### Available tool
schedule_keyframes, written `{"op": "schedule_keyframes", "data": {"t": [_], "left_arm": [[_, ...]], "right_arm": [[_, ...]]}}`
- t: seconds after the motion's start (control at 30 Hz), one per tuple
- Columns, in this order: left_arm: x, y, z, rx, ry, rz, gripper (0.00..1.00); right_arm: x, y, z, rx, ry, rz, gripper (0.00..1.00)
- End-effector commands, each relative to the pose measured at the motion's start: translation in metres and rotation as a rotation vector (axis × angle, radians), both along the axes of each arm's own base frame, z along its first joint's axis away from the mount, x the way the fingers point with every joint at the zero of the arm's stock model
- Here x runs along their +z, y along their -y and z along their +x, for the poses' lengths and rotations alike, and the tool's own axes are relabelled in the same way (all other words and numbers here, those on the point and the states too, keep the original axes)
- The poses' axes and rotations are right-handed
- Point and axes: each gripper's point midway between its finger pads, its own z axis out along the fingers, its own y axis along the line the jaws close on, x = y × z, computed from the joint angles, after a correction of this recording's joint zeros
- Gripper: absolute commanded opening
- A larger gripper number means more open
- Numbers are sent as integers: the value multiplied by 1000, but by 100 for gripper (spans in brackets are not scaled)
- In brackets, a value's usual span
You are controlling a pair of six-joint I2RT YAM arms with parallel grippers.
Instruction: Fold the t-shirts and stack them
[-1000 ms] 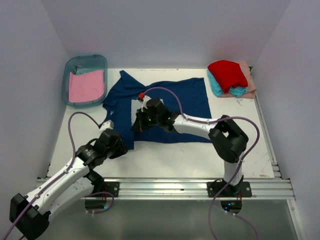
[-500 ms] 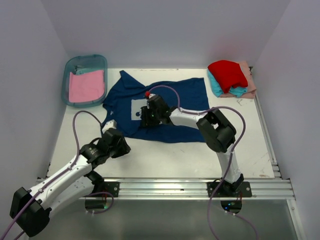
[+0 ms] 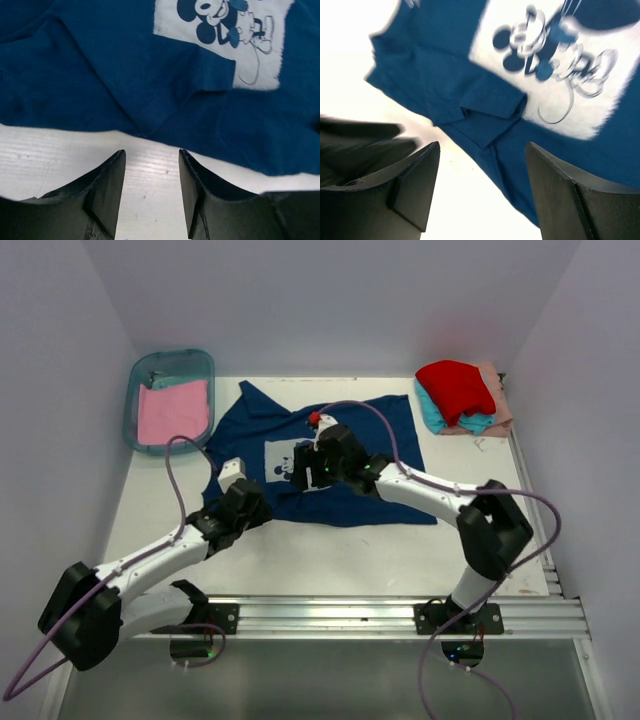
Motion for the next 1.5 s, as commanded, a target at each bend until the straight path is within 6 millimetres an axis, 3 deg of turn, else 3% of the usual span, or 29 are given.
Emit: {"op": "schedule_keyframes", "data": {"t": [0.0, 0.03, 0.1, 0.13, 0.4, 0.6, 0.93, 1.1, 1.2, 1.37, 1.47], "left_arm": [[25, 8, 42, 66, 107, 21, 50], [14, 9, 43, 66, 72, 50, 50], [12, 12, 48, 70, 63, 62, 49], [7, 13, 50, 68, 54, 72, 48], [0, 12, 61, 71, 46, 138, 45], [-20, 14, 60, 49, -29, 189, 42], [-32, 7, 39, 37, -111, 199, 40], [-36, 3, 33, 37, -121, 201, 40], [-38, 6, 34, 22, -125, 201, 36], [-53, 9, 35, 5, -165, 229, 11], [-59, 10, 34, -1, -179, 232, 8]], "right_arm": [[47, 27, 0, -41, 118, -27, 73], [61, 38, -1, -69, 149, -33, 73], [60, 50, -10, -77, 148, -48, 73], [74, 57, -14, -87, 173, -31, 73], [74, 115, -50, -174, 197, -57, 69], [80, 159, -66, -272, 227, -102, 66], [86, 199, -72, -403, 237, -168, 65], [83, 210, -72, -446, 224, -188, 61], [84, 215, -71, -470, 221, -195, 59], [88, 225, -72, -508, 226, -209, 56], [90, 233, -73, -542, 226, -225, 56]]}}
